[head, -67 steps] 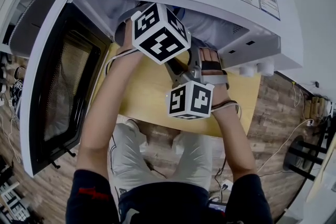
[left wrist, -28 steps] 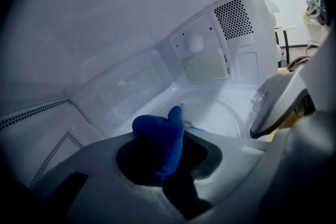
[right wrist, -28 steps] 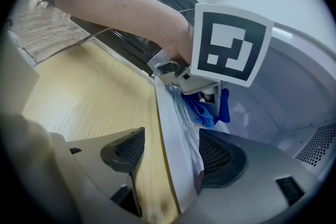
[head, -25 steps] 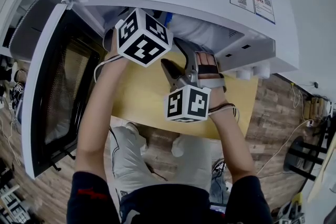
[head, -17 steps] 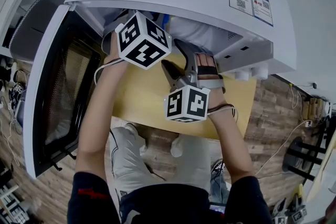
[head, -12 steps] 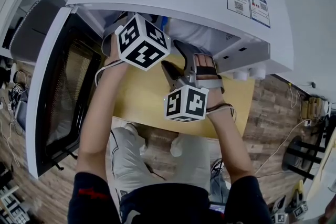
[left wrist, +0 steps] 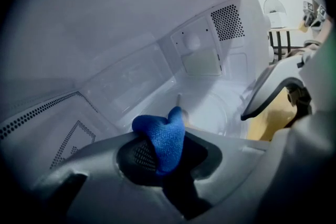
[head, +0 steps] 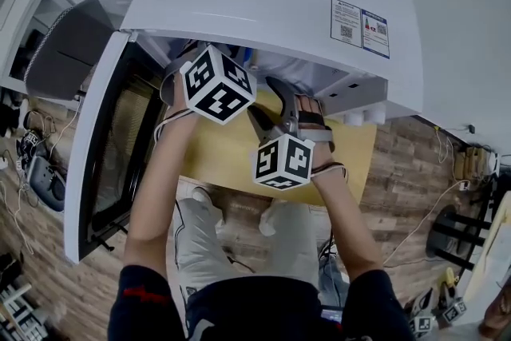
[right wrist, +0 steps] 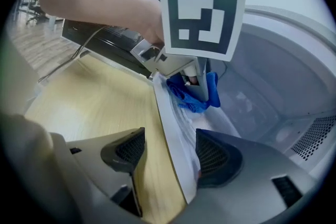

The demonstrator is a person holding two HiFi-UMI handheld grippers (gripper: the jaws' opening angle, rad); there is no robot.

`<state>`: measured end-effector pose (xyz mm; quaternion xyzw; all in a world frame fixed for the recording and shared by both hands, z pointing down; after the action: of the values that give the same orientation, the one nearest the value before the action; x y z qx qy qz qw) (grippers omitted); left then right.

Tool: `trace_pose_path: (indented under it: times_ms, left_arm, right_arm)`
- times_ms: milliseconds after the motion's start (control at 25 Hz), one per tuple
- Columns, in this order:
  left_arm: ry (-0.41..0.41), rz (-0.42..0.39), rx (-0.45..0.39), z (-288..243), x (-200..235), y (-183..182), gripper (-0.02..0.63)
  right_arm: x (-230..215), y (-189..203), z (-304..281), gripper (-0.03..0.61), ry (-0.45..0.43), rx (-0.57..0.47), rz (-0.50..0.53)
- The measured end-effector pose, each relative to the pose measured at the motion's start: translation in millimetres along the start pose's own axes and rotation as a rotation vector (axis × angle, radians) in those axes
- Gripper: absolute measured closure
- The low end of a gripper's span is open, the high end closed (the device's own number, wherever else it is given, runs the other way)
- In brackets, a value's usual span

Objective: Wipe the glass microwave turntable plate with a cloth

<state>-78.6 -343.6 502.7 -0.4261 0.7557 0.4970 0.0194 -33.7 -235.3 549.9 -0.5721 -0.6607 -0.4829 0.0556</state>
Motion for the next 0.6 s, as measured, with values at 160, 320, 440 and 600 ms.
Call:
trace_pose_path:
  times_ms: [160, 320, 440, 600]
  left_arm:
    - [0.007, 0.05, -0.014, 15, -6, -2, 0.551]
    - [-0.009, 0.107, -0.045, 32, -13, -8, 0.551]
    - [-0.001, 0.148, -0.052, 48, -16, -9, 0.551]
    - [0.033, 0.167, -0.064, 68, -25, -9, 0.551]
  right_arm:
    - [8, -2, 12, 0.279, -0.078, 0.03, -0.07]
    - [14, -5, 30, 0.305, -0.131, 0.049, -0.156]
    - [9, -10, 45, 0.404, -0.126, 0.056, -0.212]
    - [-3, -11, 66, 0.482, -0.104, 0.068, -0.298]
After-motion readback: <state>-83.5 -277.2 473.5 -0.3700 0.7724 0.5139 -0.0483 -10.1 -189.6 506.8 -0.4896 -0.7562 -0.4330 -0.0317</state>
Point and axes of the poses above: the fingertips, and each gripper's own axes: z backward along the fingers, x to its left, y out of its underside, the point moved 2 cm from there along z, backward along the fingers, and after that the axes turned 4 degrees about -x, right-handed, at the moved point
